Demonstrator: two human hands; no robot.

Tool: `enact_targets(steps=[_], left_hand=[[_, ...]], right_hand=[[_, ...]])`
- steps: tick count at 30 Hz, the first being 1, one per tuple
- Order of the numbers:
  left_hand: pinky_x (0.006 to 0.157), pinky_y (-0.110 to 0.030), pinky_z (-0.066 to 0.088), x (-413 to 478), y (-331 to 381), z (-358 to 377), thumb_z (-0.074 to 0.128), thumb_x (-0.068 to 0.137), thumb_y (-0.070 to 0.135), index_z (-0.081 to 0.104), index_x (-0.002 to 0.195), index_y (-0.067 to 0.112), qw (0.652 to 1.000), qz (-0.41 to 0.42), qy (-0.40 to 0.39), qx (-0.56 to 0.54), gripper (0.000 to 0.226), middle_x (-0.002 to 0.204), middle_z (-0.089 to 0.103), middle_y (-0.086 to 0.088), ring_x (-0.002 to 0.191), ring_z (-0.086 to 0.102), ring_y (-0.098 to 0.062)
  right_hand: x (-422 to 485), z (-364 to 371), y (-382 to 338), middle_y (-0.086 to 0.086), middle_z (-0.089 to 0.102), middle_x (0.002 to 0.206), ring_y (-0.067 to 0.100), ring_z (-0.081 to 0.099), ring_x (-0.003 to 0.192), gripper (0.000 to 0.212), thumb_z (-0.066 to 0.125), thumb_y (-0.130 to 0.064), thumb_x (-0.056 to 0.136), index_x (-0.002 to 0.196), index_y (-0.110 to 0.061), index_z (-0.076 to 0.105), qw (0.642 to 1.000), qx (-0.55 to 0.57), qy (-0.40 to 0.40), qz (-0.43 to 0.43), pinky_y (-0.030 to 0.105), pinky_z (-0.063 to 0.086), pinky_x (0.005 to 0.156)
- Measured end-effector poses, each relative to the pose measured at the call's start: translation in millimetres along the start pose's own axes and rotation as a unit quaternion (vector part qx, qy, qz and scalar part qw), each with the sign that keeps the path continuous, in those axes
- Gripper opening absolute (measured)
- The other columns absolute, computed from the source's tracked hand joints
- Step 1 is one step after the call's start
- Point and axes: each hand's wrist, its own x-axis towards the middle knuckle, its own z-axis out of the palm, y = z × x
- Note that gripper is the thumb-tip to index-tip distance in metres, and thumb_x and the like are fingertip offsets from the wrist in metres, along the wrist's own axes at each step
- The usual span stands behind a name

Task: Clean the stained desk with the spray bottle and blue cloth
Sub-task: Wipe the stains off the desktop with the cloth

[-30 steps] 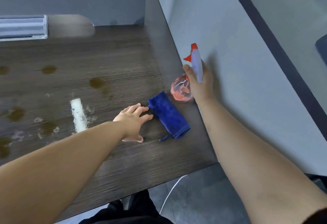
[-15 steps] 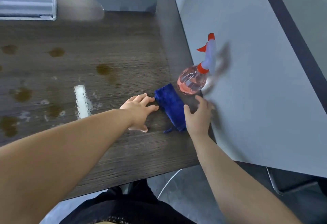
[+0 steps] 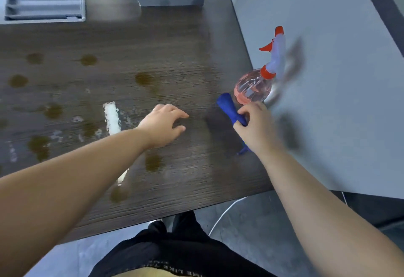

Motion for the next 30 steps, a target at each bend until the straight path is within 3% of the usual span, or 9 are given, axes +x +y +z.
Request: enact_targets(steps=[4, 6, 9, 13, 18, 23, 26, 28, 30], left_hand=[[0.111, -0.038, 0.025, -27, -39, 1, 0.051, 0.093, 0.035, 0.047, 0.134, 0.029, 0.994, -0.088, 0.062, 0.013, 0.042, 0.139, 0.043, -0.002, 0.134, 0.025, -0.027], [0.110, -0.039, 0.027, -38, -50, 2, 0.051, 0.092, 0.036, 0.046, 0.135, 0.028, 0.990, -0.117, 0.076, 0.019, 0.044, 0.140, 0.041, -0.002, 0.134, 0.024, -0.028], [0.108, -0.041, 0.030, -50, -61, 3, 0.051, 0.091, 0.035, 0.040, 0.139, 0.027, 0.986, -0.142, 0.083, 0.038, 0.050, 0.144, 0.035, -0.001, 0.135, 0.022, -0.027], [0.108, -0.041, 0.030, -58, -76, 5, 0.050, 0.092, 0.038, 0.029, 0.145, 0.028, 0.984, -0.153, 0.051, 0.076, 0.058, 0.152, 0.020, -0.002, 0.138, 0.016, -0.027], [0.108, -0.040, 0.030, -63, -85, 10, 0.051, 0.089, 0.047, 0.014, 0.149, 0.032, 0.981, -0.144, 0.000, 0.127, 0.072, 0.156, 0.010, -0.002, 0.138, 0.015, -0.029], [0.108, -0.039, 0.033, -63, -89, 5, 0.052, 0.089, 0.045, 0.009, 0.149, 0.034, 0.981, -0.126, -0.021, 0.146, 0.075, 0.156, 0.007, -0.001, 0.138, 0.015, -0.029], [0.105, -0.038, 0.034, -63, -89, 2, 0.051, 0.089, 0.036, 0.007, 0.150, 0.034, 0.981, -0.125, -0.033, 0.147, 0.074, 0.156, 0.005, -0.001, 0.138, 0.013, -0.028], [0.105, -0.038, 0.034, -62, -86, 2, 0.052, 0.088, 0.033, 0.008, 0.149, 0.034, 0.980, -0.129, -0.032, 0.146, 0.075, 0.156, 0.005, -0.001, 0.138, 0.013, -0.027], [0.106, -0.039, 0.034, -62, -85, 2, 0.053, 0.087, 0.033, 0.008, 0.149, 0.034, 0.980, -0.129, -0.035, 0.151, 0.077, 0.156, 0.006, -0.002, 0.138, 0.013, -0.028]], right_hand=[[-11, 25, -18, 0.011, 0.053, 0.111, 0.033, 0.054, 0.097, 0.027, 0.071, -0.006, 0.067, 0.092, -0.007, 0.061, 0.990, -0.085, -0.061, -0.096, 0.035, 0.047, 0.074], [-21, 47, -16, 0.012, 0.048, 0.130, 0.036, 0.047, 0.113, 0.044, 0.076, -0.021, 0.070, 0.109, -0.009, 0.060, 0.976, -0.147, -0.105, -0.119, 0.046, 0.047, 0.090], [-26, 72, -6, 0.011, 0.024, 0.155, 0.040, 0.023, 0.139, 0.064, 0.060, -0.042, 0.086, 0.141, -0.016, 0.040, 0.959, -0.182, -0.151, -0.154, 0.054, 0.025, 0.109], [-23, 85, 1, 0.006, 0.023, 0.156, 0.036, 0.024, 0.141, 0.056, 0.029, -0.045, 0.095, 0.145, -0.020, 0.034, 0.944, -0.220, -0.163, -0.182, 0.057, 0.024, 0.109], [-39, 92, -8, 0.006, 0.023, 0.156, 0.035, 0.022, 0.142, 0.057, 0.021, -0.045, 0.097, 0.147, -0.018, 0.030, 0.949, -0.227, -0.143, -0.163, 0.050, 0.022, 0.112], [-63, 92, 1, 0.000, 0.026, 0.154, 0.029, 0.021, 0.142, 0.048, 0.028, -0.036, 0.099, 0.145, -0.022, 0.032, 0.868, -0.237, -0.206, -0.384, 0.046, 0.019, 0.113], [-35, 93, -3, 0.005, 0.028, 0.154, 0.035, 0.027, 0.139, 0.049, 0.026, -0.035, 0.099, 0.145, -0.020, 0.032, 0.921, -0.246, -0.145, -0.264, 0.055, 0.028, 0.110], [-21, 103, -25, 0.006, 0.019, 0.157, 0.035, 0.019, 0.142, 0.051, 0.023, -0.035, 0.100, 0.148, -0.018, 0.026, 0.961, -0.236, -0.093, -0.111, 0.054, 0.022, 0.113], [-29, 122, -56, 0.007, 0.016, 0.158, 0.035, 0.015, 0.143, 0.052, 0.022, -0.036, 0.101, 0.149, -0.017, 0.023, 0.968, -0.232, -0.075, -0.064, 0.049, 0.017, 0.115]])
